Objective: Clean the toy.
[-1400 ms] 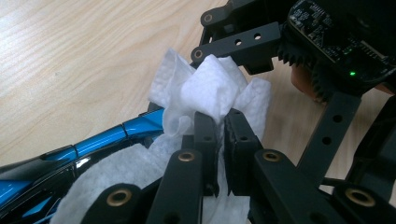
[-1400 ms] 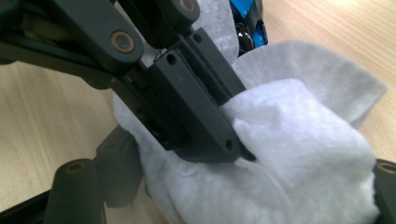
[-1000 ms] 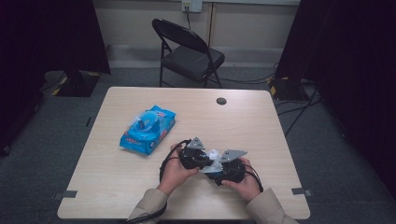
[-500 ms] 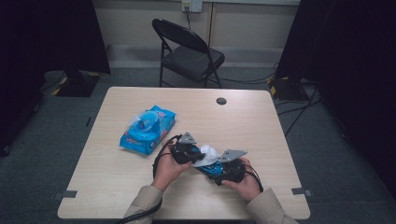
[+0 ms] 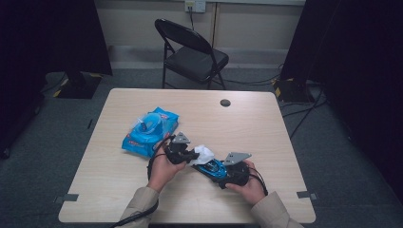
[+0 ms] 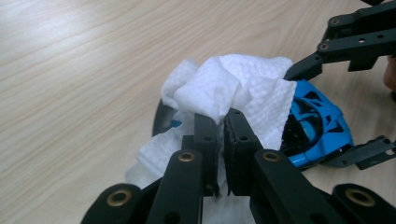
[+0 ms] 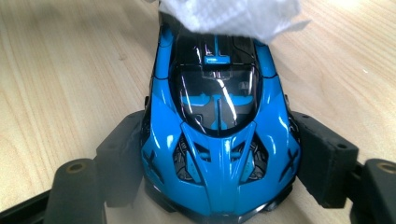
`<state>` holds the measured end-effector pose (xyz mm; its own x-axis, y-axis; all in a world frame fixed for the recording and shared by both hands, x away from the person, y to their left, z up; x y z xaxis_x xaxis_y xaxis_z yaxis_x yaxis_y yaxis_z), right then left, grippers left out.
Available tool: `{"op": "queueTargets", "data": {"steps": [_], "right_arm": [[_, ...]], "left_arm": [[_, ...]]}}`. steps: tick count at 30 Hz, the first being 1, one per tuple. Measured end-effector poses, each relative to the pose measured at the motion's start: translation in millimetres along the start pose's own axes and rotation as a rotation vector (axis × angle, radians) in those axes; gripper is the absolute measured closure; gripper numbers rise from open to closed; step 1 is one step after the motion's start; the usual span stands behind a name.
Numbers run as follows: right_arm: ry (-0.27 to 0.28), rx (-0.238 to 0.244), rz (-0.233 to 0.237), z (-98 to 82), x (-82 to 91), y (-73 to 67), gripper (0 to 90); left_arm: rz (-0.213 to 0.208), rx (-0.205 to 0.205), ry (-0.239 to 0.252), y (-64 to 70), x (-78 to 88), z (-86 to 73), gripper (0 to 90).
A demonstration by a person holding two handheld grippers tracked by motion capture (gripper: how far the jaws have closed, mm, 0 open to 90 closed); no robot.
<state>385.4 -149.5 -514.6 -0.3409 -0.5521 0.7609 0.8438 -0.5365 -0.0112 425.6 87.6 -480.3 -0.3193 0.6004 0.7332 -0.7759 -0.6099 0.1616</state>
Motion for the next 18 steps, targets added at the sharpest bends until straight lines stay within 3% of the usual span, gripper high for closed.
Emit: {"op": "queueTargets", "data": {"steps": [5,11,18], "right_arm": [[0.0,0.0,0.0,0.0,0.0,0.0,26.1],[0.0,0.0,0.001,0.0,0.0,0.0,26.1],[0.0,0.0,0.001,0.0,0.0,0.0,26.1]], "left_arm": [[0.025,0.007,-0.007,-5.5,4.2,-1.6,85.1],[0.017,0.041,0.004,-12.1,9.1,-6.3,85.0],[0.048,0.032,0.014,-11.1,15.4,-3.7,85.1]]}}
Point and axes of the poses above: each handheld gripper's, and its own axes: x roughly backward along the jaws, z roughly out of its top, y roughly to its right, the point moved 1 cm from there along -x, roughly forward along the jaws, and after that the axes turned 8 degrees about -y, right-handed, at the moved point
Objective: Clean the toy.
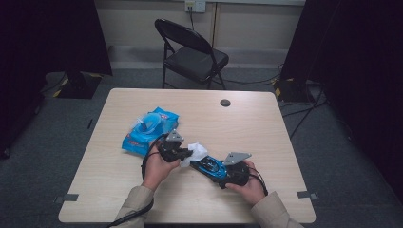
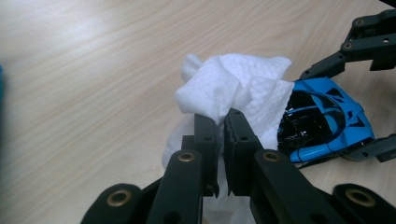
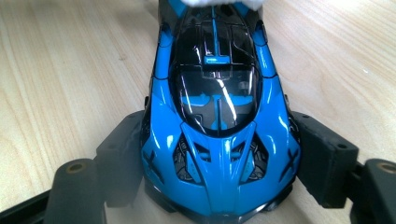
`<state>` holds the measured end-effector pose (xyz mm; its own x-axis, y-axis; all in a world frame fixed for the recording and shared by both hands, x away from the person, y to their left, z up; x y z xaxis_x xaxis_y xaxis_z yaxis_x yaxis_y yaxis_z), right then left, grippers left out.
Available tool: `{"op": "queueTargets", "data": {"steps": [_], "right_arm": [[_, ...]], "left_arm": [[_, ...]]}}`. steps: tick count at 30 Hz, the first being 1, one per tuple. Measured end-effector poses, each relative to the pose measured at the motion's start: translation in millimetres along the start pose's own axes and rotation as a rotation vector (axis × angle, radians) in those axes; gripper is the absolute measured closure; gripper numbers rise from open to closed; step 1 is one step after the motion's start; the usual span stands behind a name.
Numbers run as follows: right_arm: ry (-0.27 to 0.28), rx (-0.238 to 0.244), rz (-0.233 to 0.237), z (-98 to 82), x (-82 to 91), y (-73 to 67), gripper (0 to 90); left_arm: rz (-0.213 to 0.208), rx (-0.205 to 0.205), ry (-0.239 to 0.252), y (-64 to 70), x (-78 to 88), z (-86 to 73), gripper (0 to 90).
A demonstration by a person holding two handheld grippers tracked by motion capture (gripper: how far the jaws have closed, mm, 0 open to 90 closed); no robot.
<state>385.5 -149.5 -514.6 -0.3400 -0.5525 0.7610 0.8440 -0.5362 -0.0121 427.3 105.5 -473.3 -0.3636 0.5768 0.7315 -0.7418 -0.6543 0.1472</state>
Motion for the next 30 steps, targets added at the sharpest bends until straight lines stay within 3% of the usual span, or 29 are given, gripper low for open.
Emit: {"op": "queueTargets", "data": {"steps": [4,13,20,24,30], "right_arm": [[0.0,0.0,0.0,0.0,0.0,0.0,26.1],[0.0,0.0,0.0,0.0,0.0,0.0,26.1],[0.0,0.0,0.0,0.0,0.0,0.1,26.1],[0.001,0.001,0.0,0.0,-0.1,0.1,26.1],[0.0,0.001,-0.001,0.0,-0.1,0.1,26.1]], "left_arm": [[0.007,0.012,0.029,-2.9,11.3,5.0,85.1],[-0.084,-0.023,0.069,20.1,13.0,19.6,85.0],[-0.143,-0.087,0.046,47.4,-2.3,31.6,85.0],[-0.169,-0.133,0.0,64.8,-20.9,33.8,85.0],[-0.196,-0.153,-0.049,77.5,-43.1,31.9,84.6]]}}
Point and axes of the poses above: each handheld gripper's, and its own axes: x roughly backward along the jaws, z roughly out of its top, y roughly to its right, the point moved 1 cm from there along -x, roughly forward along the jaws, and after that the axes turned 8 degrees about -y, right-handed, at the moved point
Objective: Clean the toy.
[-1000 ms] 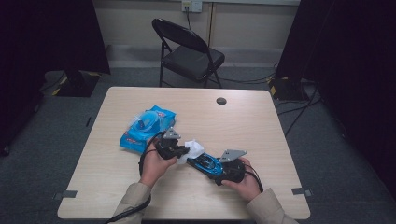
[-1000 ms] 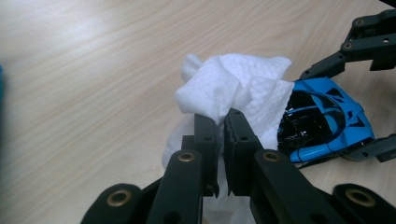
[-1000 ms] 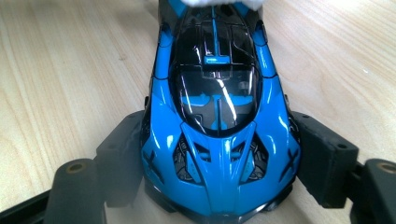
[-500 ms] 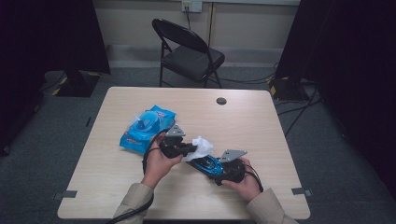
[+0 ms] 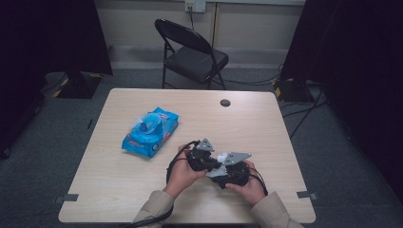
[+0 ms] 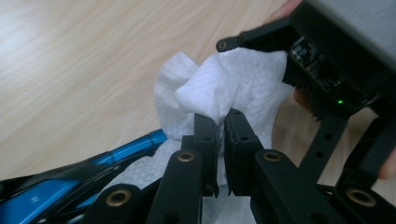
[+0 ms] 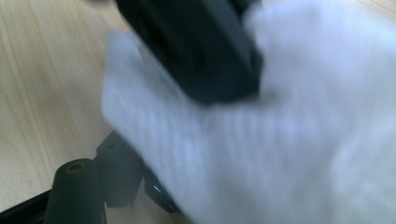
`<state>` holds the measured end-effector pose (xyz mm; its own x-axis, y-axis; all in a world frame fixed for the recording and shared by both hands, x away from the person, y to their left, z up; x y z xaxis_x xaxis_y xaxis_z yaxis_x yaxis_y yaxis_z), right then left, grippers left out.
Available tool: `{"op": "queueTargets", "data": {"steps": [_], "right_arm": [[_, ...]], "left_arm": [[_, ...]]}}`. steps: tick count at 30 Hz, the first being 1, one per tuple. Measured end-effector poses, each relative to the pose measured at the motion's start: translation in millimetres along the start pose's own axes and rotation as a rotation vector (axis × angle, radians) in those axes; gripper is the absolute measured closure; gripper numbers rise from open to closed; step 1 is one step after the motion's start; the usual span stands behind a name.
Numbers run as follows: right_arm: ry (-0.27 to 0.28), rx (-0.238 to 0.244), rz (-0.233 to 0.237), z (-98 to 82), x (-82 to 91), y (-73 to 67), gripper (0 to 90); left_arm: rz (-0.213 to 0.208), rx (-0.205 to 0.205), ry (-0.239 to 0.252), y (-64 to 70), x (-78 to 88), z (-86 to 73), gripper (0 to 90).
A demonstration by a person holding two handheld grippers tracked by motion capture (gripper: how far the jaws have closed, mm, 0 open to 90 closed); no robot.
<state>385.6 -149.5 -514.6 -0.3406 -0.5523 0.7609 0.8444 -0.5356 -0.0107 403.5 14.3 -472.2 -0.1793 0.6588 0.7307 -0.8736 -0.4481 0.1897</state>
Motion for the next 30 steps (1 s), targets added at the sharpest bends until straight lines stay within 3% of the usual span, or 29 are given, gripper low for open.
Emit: {"op": "queueTargets", "data": {"steps": [3,7,20,30], "right_arm": [[0.0,0.0,0.0,0.0,0.0,0.0,26.1],[0.0,0.0,0.0,0.0,0.0,0.1,26.1],[0.001,0.001,0.0,-0.1,-0.1,0.0,26.1],[0.0,0.001,0.0,-0.1,0.0,0.0,26.1]], "left_arm": [[0.019,-0.021,-0.041,0.6,-11.1,-1.1,84.2],[0.008,-0.002,-0.026,-2.3,-15.5,-1.8,84.4],[0.05,0.012,-0.003,-15.7,-10.5,-1.4,84.7],[0.059,0.027,0.01,-22.4,-8.8,-2.1,84.6]]}}
Point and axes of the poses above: each handheld gripper's, and its own axes: x roughly backward along the jaws, z roughly out of its top, y roughly to its right, the point moved 1 cm from there along -x, roughly forward along the jaws, and after that the axes turned 8 degrees about -y, right-handed, at the moved point
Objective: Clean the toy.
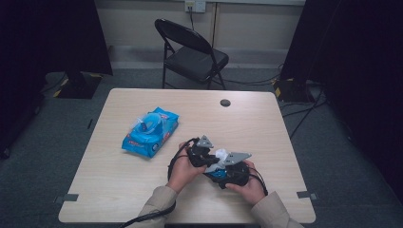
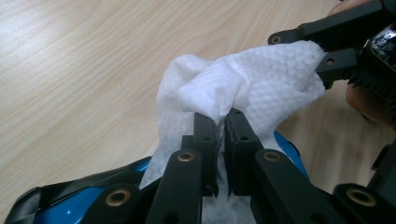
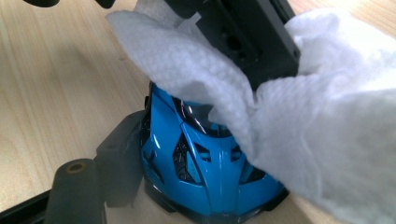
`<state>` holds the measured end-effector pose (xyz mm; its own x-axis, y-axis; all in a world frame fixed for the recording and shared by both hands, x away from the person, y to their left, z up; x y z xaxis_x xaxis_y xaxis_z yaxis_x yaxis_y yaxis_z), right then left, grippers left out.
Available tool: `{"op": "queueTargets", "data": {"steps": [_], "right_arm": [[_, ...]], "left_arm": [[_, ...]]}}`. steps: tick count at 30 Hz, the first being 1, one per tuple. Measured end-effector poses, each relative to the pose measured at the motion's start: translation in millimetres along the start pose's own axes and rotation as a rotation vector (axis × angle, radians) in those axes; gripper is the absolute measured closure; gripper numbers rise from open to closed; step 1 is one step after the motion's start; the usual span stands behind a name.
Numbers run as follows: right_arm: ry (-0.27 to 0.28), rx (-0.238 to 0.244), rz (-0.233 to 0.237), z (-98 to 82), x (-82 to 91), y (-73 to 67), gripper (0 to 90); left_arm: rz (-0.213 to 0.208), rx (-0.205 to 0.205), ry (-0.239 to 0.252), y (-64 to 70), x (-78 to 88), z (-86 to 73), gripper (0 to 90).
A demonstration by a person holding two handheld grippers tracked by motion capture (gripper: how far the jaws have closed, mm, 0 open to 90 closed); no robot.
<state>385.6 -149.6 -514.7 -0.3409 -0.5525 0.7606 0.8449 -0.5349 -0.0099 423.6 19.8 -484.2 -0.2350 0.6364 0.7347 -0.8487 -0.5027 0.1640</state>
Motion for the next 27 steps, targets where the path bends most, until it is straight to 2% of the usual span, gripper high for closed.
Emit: {"op": "queueTargets", "data": {"steps": [7,15,20,27], "right_arm": [[0.0,-0.001,0.0,0.0,0.1,-0.1,26.2],[-0.001,-0.001,0.0,0.0,0.0,-0.1,26.1],[-0.001,-0.002,0.0,0.0,0.0,-0.1,26.1],[-0.001,-0.002,0.0,0.0,0.1,-0.1,26.1]], "left_arm": [[0.022,-0.005,-0.006,-3.8,1.7,1.1,84.6],[0.03,0.015,0.004,-10.4,3.7,-0.2,84.6],[0.047,0.035,0.011,-16.4,6.1,-2.0,84.6],[0.083,0.038,0.012,-23.5,10.6,-5.0,84.6]]}}
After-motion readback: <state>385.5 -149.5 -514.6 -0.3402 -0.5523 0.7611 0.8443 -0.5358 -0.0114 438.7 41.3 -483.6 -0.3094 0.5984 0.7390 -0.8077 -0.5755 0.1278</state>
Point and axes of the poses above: each handheld gripper's, and its own axes: x roughly backward along the jaws, z roughly out of its top, y roughly to its right, the point moved 1 cm from there along -x, roughly forward along the jaws, and after that the axes turned 8 degrees about -y, right-handed, at the moved point
